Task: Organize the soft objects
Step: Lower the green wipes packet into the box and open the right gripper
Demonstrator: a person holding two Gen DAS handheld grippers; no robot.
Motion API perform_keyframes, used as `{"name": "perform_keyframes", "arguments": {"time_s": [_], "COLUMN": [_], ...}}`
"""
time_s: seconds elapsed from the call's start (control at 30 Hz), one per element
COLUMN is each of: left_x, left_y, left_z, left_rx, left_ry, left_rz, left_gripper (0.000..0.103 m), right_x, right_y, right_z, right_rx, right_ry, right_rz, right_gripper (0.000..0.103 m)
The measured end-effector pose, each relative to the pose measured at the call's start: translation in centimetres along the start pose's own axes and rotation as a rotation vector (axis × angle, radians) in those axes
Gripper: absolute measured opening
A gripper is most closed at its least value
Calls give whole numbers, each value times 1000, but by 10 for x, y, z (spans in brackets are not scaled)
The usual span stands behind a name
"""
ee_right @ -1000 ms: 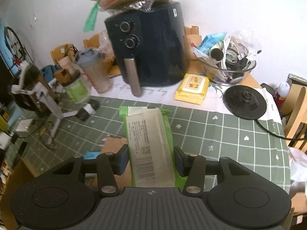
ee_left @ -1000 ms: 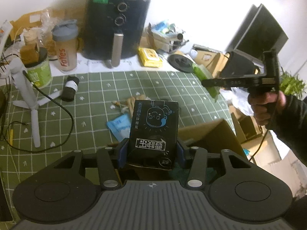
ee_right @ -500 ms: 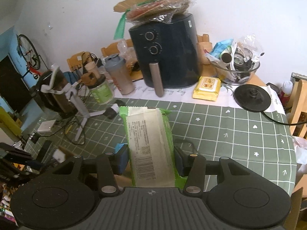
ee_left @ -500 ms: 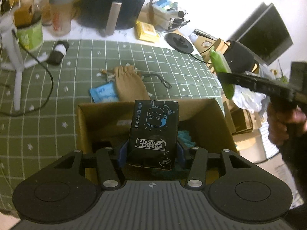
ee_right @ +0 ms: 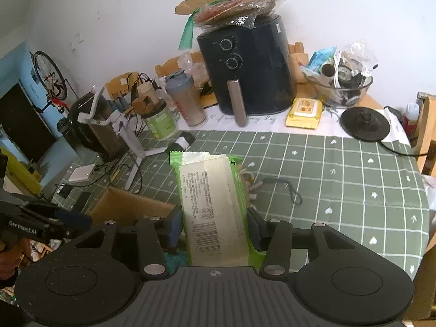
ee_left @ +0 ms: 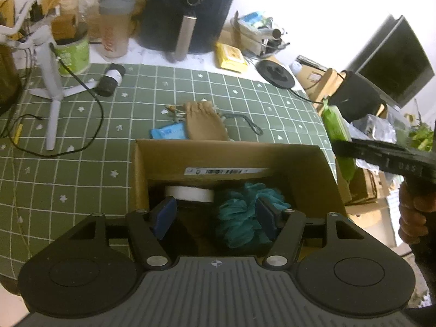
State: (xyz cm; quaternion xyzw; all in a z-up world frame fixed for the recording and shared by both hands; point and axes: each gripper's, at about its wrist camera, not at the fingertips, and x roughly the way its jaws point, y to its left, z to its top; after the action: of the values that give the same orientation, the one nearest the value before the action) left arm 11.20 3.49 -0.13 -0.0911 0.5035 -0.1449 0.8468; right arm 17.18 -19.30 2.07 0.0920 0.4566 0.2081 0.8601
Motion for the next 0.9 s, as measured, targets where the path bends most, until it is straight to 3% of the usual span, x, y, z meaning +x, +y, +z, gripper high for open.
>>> {"name": "perform_keyframes", "arguments": {"time_s": [0.6, 0.9], "left_x": [-27, -41], "left_y": [14, 17], "left_z": [-18, -33], "left_rx": [-95, -111], "left_ry": [-72, -90], "left_rz": [87, 115], "left_gripper": [63, 63], "right_x": [27, 51], "right_y": [54, 92], "right_z": [-15, -6], "right_rx": [-112, -161], "right_ry": [160, 199], "right_rz": [85, 206], "right_gripper": [51, 53]}}
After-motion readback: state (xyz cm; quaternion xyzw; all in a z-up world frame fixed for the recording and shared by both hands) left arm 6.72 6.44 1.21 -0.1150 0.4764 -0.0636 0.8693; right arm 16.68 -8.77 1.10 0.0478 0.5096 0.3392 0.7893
